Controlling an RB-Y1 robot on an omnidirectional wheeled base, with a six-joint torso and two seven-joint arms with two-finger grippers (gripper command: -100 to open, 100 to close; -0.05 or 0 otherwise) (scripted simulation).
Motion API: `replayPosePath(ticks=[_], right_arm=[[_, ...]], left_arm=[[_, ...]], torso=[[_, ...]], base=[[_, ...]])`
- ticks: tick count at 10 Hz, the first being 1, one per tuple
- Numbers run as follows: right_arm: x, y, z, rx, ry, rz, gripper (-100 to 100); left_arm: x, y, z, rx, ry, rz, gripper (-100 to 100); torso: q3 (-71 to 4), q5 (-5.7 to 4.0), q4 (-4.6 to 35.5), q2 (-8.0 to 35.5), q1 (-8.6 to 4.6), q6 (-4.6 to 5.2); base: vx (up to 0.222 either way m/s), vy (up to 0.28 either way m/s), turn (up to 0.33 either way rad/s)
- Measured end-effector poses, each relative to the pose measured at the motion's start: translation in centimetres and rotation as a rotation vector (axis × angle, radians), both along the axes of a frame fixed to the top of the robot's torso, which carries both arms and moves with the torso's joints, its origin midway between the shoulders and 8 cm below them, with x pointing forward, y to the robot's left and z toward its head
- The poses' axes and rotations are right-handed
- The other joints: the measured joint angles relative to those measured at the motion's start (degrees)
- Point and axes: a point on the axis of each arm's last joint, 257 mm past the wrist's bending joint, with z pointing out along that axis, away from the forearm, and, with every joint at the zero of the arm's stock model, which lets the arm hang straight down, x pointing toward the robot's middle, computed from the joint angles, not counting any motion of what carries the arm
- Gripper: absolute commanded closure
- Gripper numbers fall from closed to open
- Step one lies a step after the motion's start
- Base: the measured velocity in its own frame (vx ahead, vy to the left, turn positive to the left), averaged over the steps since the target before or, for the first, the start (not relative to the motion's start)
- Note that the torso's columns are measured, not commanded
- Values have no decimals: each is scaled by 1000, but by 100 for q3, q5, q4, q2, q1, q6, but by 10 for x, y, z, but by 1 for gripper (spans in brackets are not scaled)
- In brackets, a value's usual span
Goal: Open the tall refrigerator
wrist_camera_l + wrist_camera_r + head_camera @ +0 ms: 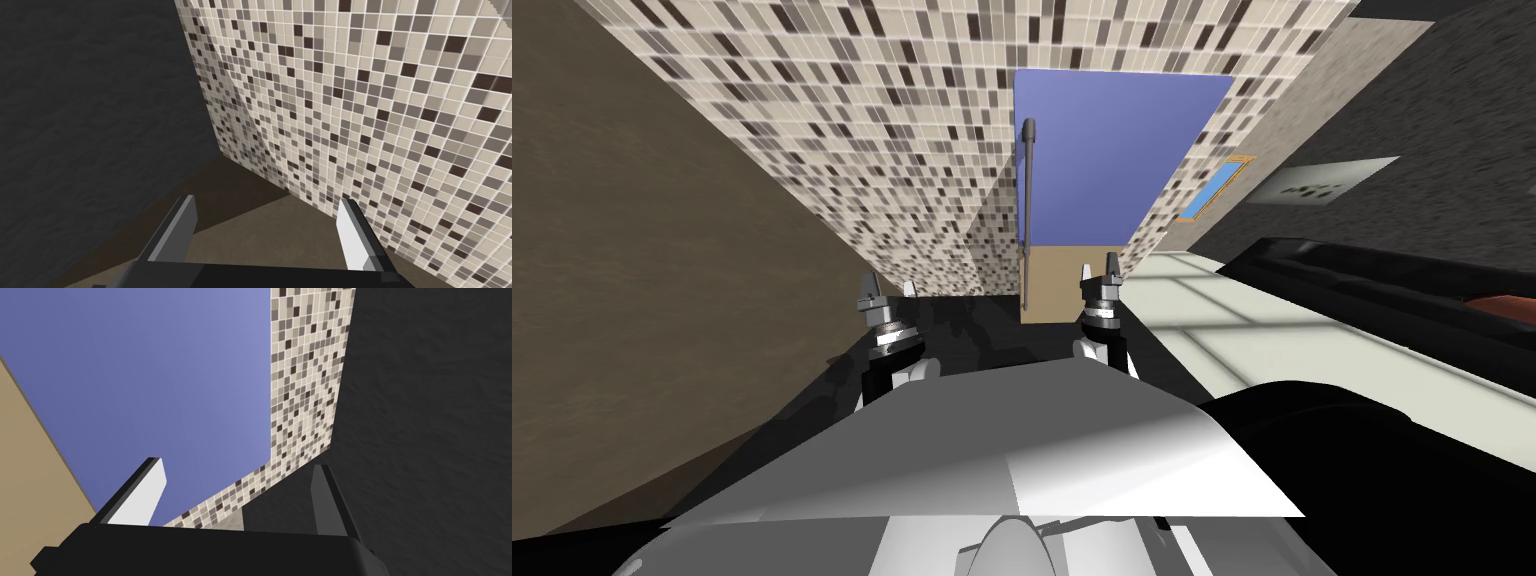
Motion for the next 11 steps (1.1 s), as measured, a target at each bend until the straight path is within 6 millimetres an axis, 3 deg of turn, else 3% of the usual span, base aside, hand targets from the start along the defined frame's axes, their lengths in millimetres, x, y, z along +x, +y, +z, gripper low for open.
replayPosePath(ticks=[3, 4, 6, 11], right_arm=[[0, 0, 0, 0, 0, 0, 0], [0, 0, 0, 0, 0, 0, -100], [4, 6, -6, -56, 23, 20, -100], [20, 22, -28, -219, 97, 55, -100]], left_arm=[[0, 0, 0, 0, 0, 0, 0], [0, 0, 0, 0, 0, 0, 0], [0, 0, 0, 0, 1, 0, 0], [0, 0, 0, 0, 1, 0, 0]], torso=[[-2537, 0, 1269, 1270, 0, 0], [-3383, 0, 1692, 1693, 0, 0], [-3892, 3, 1935, 1934, 10, 0], [-3916, -2, 1962, 1966, -4, 0]], base=[[0, 0, 0], [13, 17, -4], [26, 48, -8], [36, 62, -11]])
